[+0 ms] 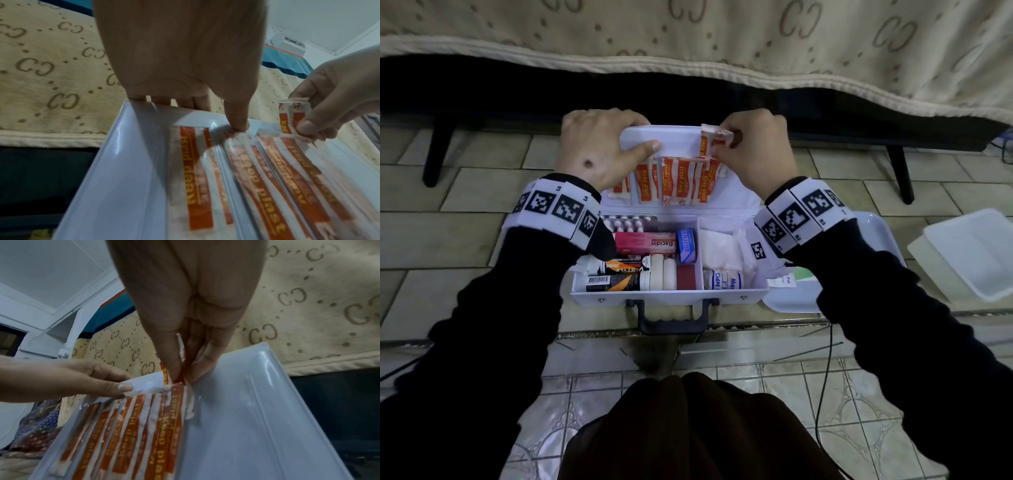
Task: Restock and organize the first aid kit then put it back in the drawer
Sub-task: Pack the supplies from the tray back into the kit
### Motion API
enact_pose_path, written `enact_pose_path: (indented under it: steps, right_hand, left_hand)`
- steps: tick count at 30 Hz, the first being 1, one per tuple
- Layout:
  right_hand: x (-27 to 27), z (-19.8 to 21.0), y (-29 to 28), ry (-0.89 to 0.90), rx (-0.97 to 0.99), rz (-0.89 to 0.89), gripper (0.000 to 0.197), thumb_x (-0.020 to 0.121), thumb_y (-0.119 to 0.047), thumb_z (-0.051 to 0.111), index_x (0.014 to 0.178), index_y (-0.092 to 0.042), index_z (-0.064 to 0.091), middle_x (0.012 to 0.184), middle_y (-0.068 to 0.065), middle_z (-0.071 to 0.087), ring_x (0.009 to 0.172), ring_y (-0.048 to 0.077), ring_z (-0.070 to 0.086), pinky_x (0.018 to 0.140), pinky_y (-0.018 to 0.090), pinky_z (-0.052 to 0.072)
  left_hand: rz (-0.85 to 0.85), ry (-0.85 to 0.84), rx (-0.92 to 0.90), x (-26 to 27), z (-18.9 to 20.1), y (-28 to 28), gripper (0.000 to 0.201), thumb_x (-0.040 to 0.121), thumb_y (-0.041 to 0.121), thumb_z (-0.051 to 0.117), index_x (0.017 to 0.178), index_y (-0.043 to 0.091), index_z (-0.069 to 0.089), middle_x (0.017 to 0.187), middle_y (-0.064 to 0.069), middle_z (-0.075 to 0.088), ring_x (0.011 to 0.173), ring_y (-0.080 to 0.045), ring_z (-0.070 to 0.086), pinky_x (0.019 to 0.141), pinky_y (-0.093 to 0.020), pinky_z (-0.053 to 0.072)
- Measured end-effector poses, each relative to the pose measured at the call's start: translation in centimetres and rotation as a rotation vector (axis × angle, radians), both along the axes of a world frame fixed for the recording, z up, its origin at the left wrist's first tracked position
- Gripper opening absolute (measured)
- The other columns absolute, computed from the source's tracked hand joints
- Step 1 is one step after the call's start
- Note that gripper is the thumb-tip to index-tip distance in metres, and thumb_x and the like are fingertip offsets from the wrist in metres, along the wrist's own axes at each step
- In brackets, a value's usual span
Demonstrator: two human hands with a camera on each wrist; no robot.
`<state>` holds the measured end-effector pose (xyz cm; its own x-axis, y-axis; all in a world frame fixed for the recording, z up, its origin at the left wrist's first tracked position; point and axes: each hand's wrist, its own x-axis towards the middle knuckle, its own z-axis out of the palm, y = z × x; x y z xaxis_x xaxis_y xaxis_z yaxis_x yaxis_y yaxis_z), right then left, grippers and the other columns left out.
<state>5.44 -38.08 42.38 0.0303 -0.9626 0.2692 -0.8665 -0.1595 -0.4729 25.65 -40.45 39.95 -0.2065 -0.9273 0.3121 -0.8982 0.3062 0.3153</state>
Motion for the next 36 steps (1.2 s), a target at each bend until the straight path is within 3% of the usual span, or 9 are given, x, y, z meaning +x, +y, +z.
enact_pose_path:
  steps: [2, 7, 12, 15, 17, 19, 21, 29, 36]
  right_hand:
    - [0.2, 0.0, 0.1, 0.011, 0.026, 0.034, 0.013, 0.082, -0.012, 0.062, 0.092, -0.006, 0.07, 0.089, 0.011, 0.071, 0.087, 0.024, 0.064, 0.079, 0.03, 0.05]
    - [0.1, 0.1, -0.1, 0.096, 0.155, 0.119, 0.019, 0.091, -0.02, 0.055, 0.099, -0.006, 0.066, 0.09, 0.008, 0.065, 0.081, 0.018, 0.055, 0.067, 0.024, 0.036]
    - [0.2, -0.1, -0.1, 0.076, 0.192, 0.183, 0.033, 0.098, -0.024, 0.042, 0.101, -0.002, 0.065, 0.098, 0.015, 0.065, 0.096, 0.029, 0.058, 0.084, 0.038, 0.046]
    - [0.2, -0.4, -0.1, 0.021, 0.105, 0.149, 0.027, 0.095, -0.022, 0.049, 0.104, -0.007, 0.069, 0.087, 0.0, 0.061, 0.091, 0.017, 0.055, 0.082, 0.025, 0.043]
    - [0.1, -0.6, 0.0, -0.081, 0.071, 0.119, 0.021, 0.092, -0.015, 0.054, 0.105, -0.008, 0.069, 0.093, 0.001, 0.066, 0.089, 0.012, 0.059, 0.078, 0.017, 0.044]
    - [-0.1, -0.7, 0.0, -0.126, 0.036, 0.098, 0.019, 0.089, -0.006, 0.055, 0.101, -0.01, 0.069, 0.093, 0.003, 0.069, 0.087, 0.012, 0.063, 0.081, 0.021, 0.05]
    - [-0.3, -0.8, -0.2, -0.104, 0.047, 0.096, 0.014, 0.086, -0.005, 0.059, 0.093, -0.012, 0.069, 0.085, -0.001, 0.068, 0.083, 0.011, 0.065, 0.082, 0.029, 0.053]
    - [-0.9, 0.1, -0.6, 0.018, 0.172, 0.163, 0.016, 0.088, -0.014, 0.059, 0.099, -0.015, 0.071, 0.093, 0.001, 0.07, 0.084, 0.007, 0.057, 0.084, 0.028, 0.05]
    - [-0.4, 0.1, -0.6, 0.207, 0.205, 0.163, 0.02, 0.092, -0.019, 0.05, 0.104, -0.022, 0.067, 0.105, 0.004, 0.066, 0.098, 0.021, 0.06, 0.081, 0.033, 0.048]
  left_hand:
    - [0.002, 0.0, 0.008, 0.0, 0.0, 0.0, 0.043, 0.088, 0.052, 0.051, 0.118, 0.023, 0.06, 0.114, -0.005, 0.064, 0.111, -0.028, 0.054, 0.101, -0.04, 0.029]
    - [0.006, -0.004, 0.011, 0.0, 0.1, 0.0, 0.044, 0.088, 0.052, 0.051, 0.119, 0.023, 0.06, 0.115, -0.005, 0.064, 0.111, -0.028, 0.054, 0.102, -0.04, 0.028]
    - [0.007, -0.003, 0.017, 0.0, 0.2, 0.0, 0.044, 0.088, 0.053, 0.05, 0.119, 0.023, 0.06, 0.115, -0.006, 0.064, 0.111, -0.028, 0.054, 0.102, -0.041, 0.028]
    - [0.01, -0.006, 0.014, -0.1, 0.2, 0.0, 0.044, 0.088, 0.053, 0.05, 0.118, 0.023, 0.06, 0.115, -0.005, 0.064, 0.111, -0.028, 0.054, 0.102, -0.041, 0.028]
    - [0.008, -0.008, 0.016, -0.1, 0.2, 0.0, 0.043, 0.088, 0.053, 0.05, 0.117, 0.024, 0.06, 0.114, -0.005, 0.064, 0.111, -0.027, 0.054, 0.102, -0.041, 0.028]
    - [0.01, -0.01, 0.017, 0.0, 0.2, 0.0, 0.042, 0.088, 0.053, 0.05, 0.117, 0.024, 0.06, 0.114, -0.005, 0.064, 0.111, -0.028, 0.053, 0.101, -0.041, 0.028]
    - [0.014, -0.012, 0.019, 0.0, 0.2, 0.0, 0.042, 0.088, 0.053, 0.05, 0.117, 0.024, 0.06, 0.114, -0.005, 0.064, 0.111, -0.028, 0.053, 0.101, -0.042, 0.028]
    - [0.009, -0.016, 0.019, -0.2, 0.2, -0.2, 0.042, 0.088, 0.053, 0.051, 0.117, 0.024, 0.061, 0.112, -0.006, 0.065, 0.11, -0.028, 0.054, 0.101, -0.042, 0.029]
    - [-0.001, -0.01, 0.012, -0.1, 0.0, -0.4, 0.041, 0.088, 0.053, 0.051, 0.115, 0.024, 0.062, 0.111, -0.005, 0.066, 0.108, -0.028, 0.055, 0.1, -0.042, 0.03]
